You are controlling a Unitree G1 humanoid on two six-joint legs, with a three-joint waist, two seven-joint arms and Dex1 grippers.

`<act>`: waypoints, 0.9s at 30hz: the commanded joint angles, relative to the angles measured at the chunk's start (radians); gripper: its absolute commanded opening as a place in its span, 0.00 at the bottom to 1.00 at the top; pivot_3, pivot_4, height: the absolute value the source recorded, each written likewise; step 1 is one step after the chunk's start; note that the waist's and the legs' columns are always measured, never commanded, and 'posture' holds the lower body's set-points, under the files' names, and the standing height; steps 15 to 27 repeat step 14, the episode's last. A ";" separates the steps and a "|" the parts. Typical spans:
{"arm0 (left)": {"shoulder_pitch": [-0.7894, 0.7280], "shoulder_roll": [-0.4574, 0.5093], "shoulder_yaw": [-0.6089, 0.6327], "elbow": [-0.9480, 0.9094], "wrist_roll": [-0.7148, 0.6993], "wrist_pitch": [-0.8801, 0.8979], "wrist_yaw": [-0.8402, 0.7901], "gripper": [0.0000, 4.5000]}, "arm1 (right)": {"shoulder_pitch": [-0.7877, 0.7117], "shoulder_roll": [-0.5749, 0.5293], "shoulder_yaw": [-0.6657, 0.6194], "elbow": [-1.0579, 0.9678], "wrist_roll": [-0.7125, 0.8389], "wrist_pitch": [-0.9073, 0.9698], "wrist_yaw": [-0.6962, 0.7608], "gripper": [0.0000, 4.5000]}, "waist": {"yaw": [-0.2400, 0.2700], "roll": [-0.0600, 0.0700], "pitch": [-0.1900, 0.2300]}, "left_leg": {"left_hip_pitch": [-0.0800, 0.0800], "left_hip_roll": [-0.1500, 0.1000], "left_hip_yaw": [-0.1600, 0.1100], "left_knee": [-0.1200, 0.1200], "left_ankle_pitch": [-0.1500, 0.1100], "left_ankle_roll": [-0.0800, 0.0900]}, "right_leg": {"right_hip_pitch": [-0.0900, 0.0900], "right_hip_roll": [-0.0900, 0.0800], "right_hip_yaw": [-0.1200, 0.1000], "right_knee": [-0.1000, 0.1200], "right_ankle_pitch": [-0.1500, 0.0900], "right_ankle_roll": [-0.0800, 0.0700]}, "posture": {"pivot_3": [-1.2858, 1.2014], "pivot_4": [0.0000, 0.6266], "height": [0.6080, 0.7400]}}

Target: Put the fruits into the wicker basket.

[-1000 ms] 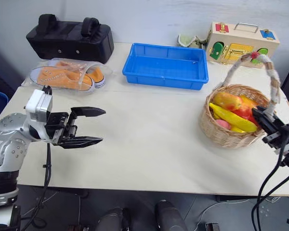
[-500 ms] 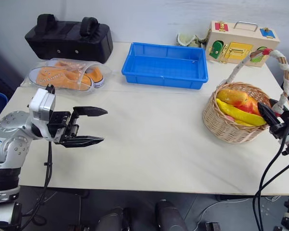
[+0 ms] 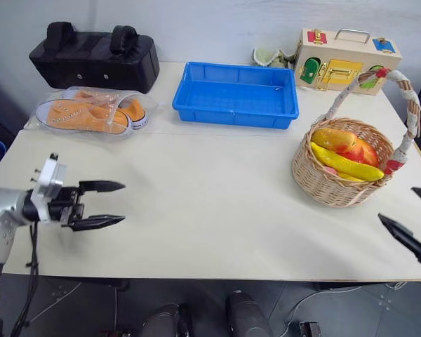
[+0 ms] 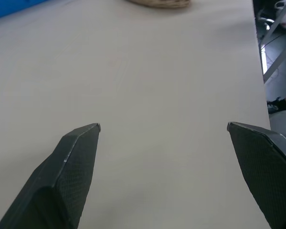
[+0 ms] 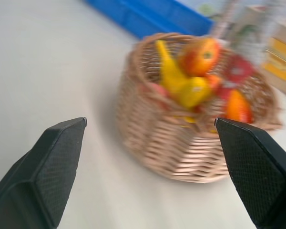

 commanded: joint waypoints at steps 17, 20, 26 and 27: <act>0.291 -0.120 0.126 -0.260 0.073 -0.195 0.267 1.00 | -0.398 0.135 0.516 0.140 -0.131 -0.222 0.090 0.99 | 0.009 0.000 0.000 | -0.001 0.000 0.000 0.001 -0.001 0.003 | 0.000 -0.002 -0.001 -0.001 0.002 0.000 | 0.52 0.24 1.00; 0.291 -0.120 0.126 -0.260 0.073 -0.195 0.267 1.00 | -0.398 0.135 0.516 0.140 -0.131 -0.222 0.090 0.99 | 0.009 0.000 0.000 | -0.001 0.000 0.000 0.001 -0.001 0.003 | 0.000 -0.002 -0.001 -0.001 0.002 0.000 | 0.52 0.24 1.00; 0.291 -0.120 0.126 -0.260 0.073 -0.195 0.267 1.00 | -0.398 0.135 0.516 0.140 -0.131 -0.222 0.090 0.99 | 0.009 0.000 0.000 | -0.001 0.000 0.000 0.001 -0.001 0.003 | 0.000 -0.002 -0.001 -0.001 0.002 0.000 | 0.52 0.24 1.00; 0.291 -0.120 0.126 -0.260 0.073 -0.195 0.267 1.00 | -0.398 0.135 0.516 0.140 -0.131 -0.222 0.090 0.99 | 0.009 0.000 0.000 | -0.001 0.000 0.000 0.001 -0.001 0.003 | 0.000 -0.002 -0.001 -0.001 0.002 0.000 | 0.52 0.24 1.00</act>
